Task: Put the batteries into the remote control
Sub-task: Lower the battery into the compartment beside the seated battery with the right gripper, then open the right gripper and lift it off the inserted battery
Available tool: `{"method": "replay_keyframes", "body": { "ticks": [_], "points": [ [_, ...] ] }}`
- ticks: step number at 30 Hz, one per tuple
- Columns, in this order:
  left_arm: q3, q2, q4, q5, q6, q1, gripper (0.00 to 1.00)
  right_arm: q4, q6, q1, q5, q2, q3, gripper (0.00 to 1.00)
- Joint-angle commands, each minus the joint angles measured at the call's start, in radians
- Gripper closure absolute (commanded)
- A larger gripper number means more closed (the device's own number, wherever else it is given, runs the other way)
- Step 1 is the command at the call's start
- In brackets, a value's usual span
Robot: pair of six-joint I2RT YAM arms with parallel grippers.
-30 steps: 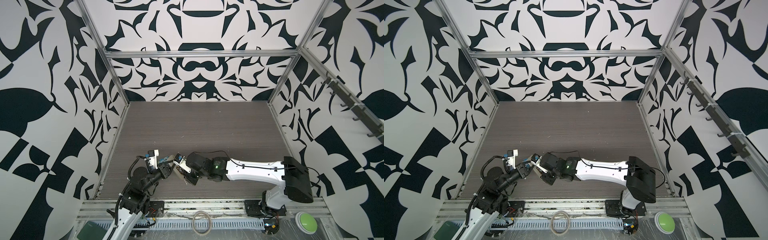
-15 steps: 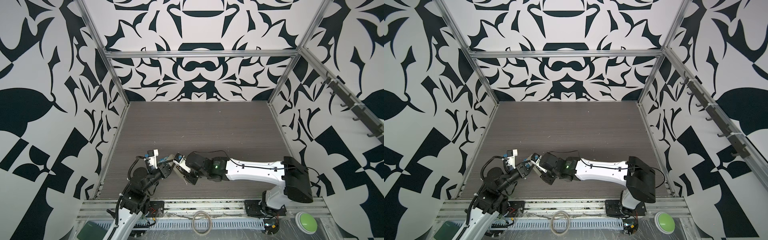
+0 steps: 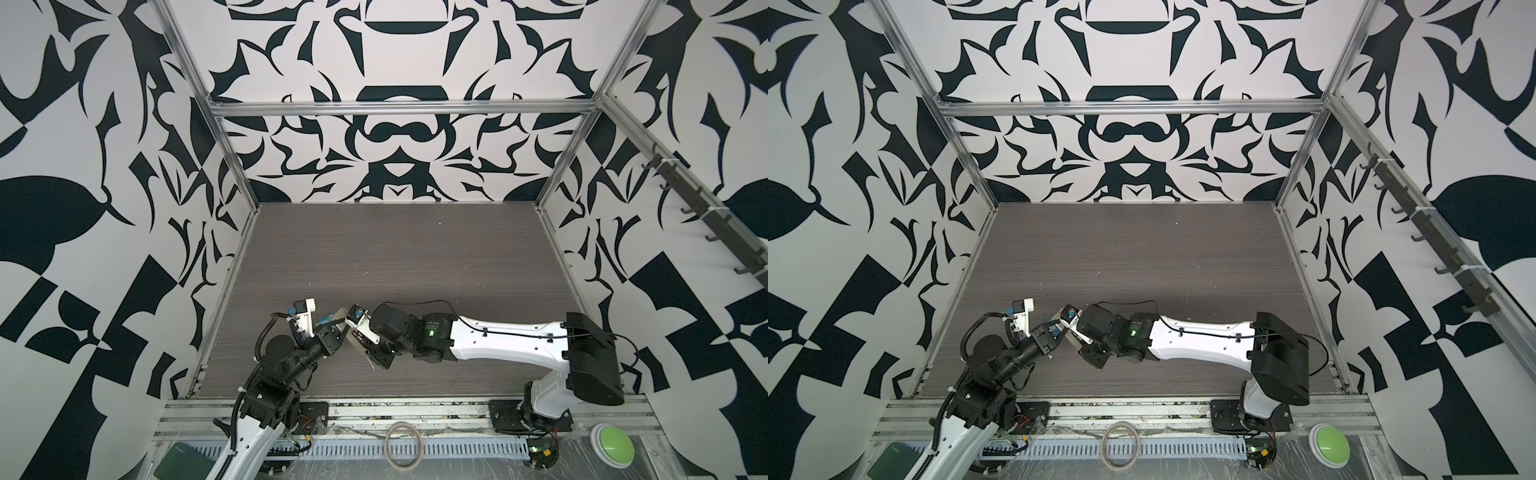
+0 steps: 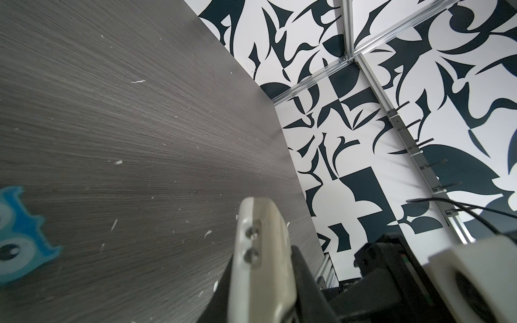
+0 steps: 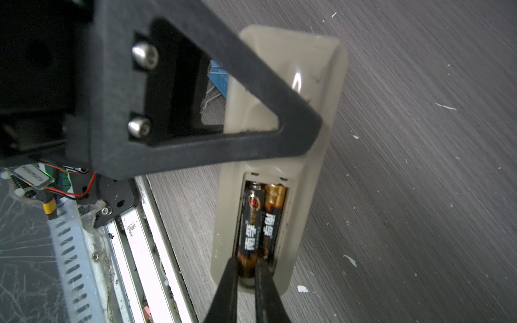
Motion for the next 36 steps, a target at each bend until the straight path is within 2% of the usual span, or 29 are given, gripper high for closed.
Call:
{"method": "replay_keyframes", "body": {
  "ticks": [1, 23, 28, 36],
  "points": [
    [-0.023, -0.020, 0.011, 0.041, -0.033, -0.004, 1.00, 0.012, 0.004, 0.011, -0.007, 0.016, 0.038, 0.86],
    [-0.023, -0.005, 0.013, 0.059, -0.034, -0.003, 1.00, 0.035, -0.005, 0.014, -0.023, -0.021, 0.024, 0.71],
    [-0.023, 0.017, 0.018, 0.086, -0.029, -0.003, 1.00, 0.029, -0.016, 0.012, -0.008, -0.039, 0.028, 0.64],
    [-0.025, 0.061, 0.057, 0.138, -0.021, -0.004, 1.00, 0.003, -0.048, 0.013, 0.014, -0.097, 0.038, 0.62]
  ]
}}
